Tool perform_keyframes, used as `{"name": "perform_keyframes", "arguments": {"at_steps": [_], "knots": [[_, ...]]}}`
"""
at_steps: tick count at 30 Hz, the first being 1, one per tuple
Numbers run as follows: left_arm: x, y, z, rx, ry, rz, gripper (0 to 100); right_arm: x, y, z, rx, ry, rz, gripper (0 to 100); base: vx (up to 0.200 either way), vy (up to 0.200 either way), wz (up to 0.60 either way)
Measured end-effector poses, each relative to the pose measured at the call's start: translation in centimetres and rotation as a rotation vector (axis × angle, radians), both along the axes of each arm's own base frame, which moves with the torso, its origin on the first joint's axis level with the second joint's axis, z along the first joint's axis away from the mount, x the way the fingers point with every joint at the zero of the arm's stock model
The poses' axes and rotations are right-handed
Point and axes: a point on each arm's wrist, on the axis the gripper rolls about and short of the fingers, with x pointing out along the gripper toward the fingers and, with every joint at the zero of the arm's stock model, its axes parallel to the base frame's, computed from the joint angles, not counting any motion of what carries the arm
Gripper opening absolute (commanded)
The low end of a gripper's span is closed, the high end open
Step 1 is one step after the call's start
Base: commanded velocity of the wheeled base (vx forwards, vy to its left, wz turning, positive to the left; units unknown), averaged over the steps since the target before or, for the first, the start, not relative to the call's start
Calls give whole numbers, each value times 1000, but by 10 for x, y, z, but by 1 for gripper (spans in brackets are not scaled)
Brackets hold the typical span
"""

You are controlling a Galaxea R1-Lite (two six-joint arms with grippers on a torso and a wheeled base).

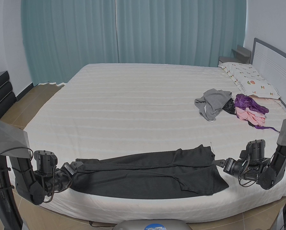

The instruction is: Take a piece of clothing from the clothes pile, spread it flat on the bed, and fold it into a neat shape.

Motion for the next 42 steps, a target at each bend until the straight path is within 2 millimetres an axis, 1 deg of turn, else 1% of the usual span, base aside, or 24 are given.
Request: {"name": "perform_keyframes", "arguments": {"at_steps": [4, 7, 11, 15, 18, 22, 25, 28, 33, 41, 42], "knots": [[3, 0, 1, 0, -11, 3, 100, 8, -3, 10, 10, -49, -15, 100, 0, 0, 0], [4, 1, 1, 1, -17, 7, 100, 15, 0, 16, 17, -80, -6, 100, 200, 0, 0], [5, 4, 2, 4, -21, 13, 100, 24, 6, 17, 24, -84, 16, 100, 0, 0, 0], [9, 6, 3, 19, -34, 10, 100, 40, 11, 16, 30, -77, 32, 100, 0, 0, 0], [15, 7, 5, 44, -45, -1, 100, 57, 16, 18, 36, -78, 40, 100, 0, 0, 0], [30, 9, 7, 73, -60, -14, 100, 72, 22, 17, 60, -62, 64, 100, 0, 0, 0], [40, 9, 8, 94, -56, -32, 100, 79, 25, 13, 97, -47, 79, 100, 0, 0, 0], [47, 9, 7, 150, -39, -79, 100, 83, 27, 8, 150, -18, 67, 100, 0, 0, 0], [50, 9, 5, 205, -15, -130, 100, 83, 26, 4, 201, 17, 49, 100, 0, 0, 0], [35, 8, -7, 244, 58, -174, 100, 77, 25, 1, 198, 40, 45, 100, 0, 0, 0], [34, 7, -8, 245, 63, -176, 0, 77, 25, 1, 198, 41, 45, 100, 0, 0, 0]]}}
